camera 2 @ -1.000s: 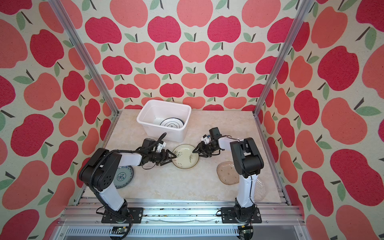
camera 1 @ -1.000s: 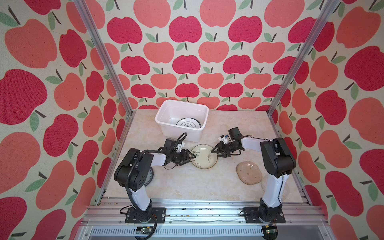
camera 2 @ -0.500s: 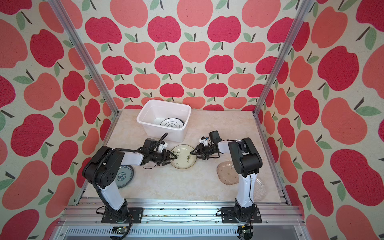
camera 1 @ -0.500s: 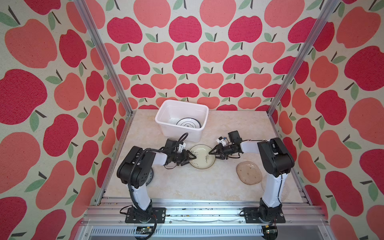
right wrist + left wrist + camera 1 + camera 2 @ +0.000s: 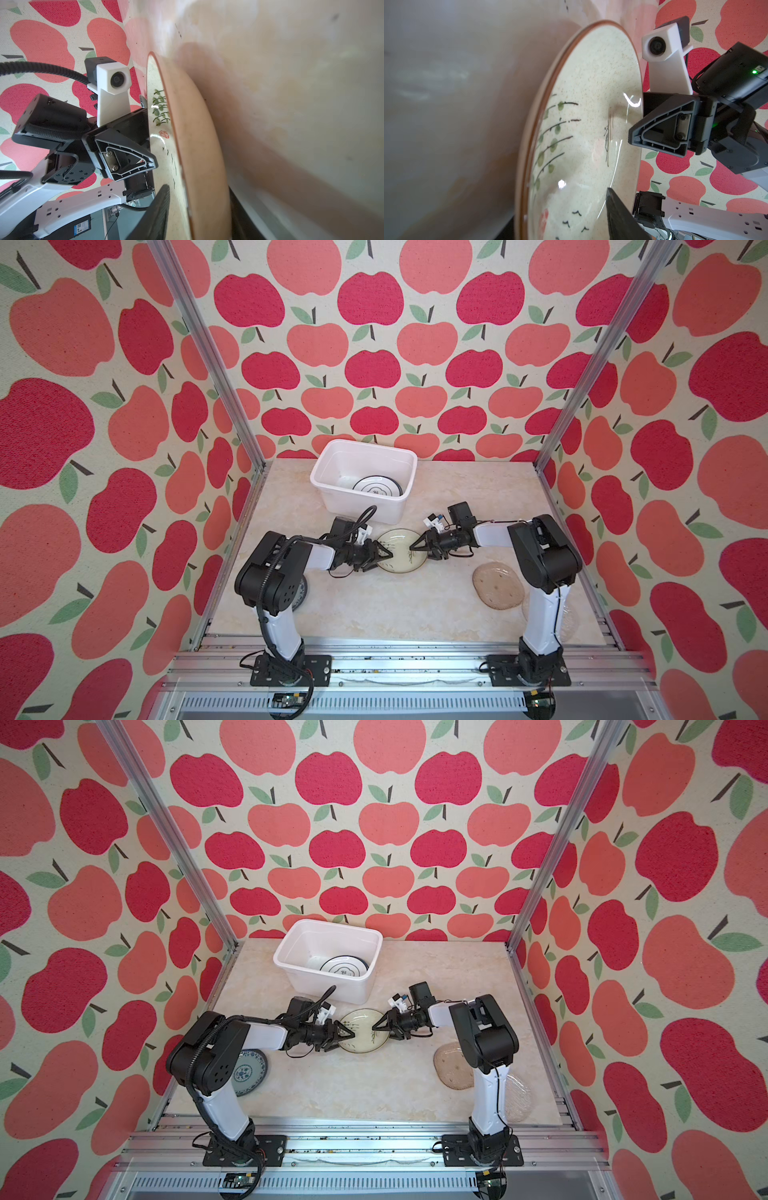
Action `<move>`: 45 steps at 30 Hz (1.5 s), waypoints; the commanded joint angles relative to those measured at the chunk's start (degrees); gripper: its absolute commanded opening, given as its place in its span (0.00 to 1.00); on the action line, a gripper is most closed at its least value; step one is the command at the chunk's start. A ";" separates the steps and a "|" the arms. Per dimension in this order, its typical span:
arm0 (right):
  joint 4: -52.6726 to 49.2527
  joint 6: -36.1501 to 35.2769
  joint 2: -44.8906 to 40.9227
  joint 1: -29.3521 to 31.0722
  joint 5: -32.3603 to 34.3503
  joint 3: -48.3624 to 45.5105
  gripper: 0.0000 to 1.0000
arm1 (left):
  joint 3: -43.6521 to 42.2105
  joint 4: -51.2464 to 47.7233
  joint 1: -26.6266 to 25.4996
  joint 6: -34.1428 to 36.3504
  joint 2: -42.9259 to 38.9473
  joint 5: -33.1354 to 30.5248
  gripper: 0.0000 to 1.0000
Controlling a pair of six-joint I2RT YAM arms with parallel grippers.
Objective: Place the plates into the plastic bin on the countertop
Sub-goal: 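Lift the cream plate upright with the right gripper while left reaches to it, then grasp the cream plate with the left gripper and carry both toward the bin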
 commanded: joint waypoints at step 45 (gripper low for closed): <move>-30.75 -14.08 -30.75 -4.20 12.75 19.21 0.01 | 31.89 -44.47 5.49 14.25 -22.27 0.06 0.69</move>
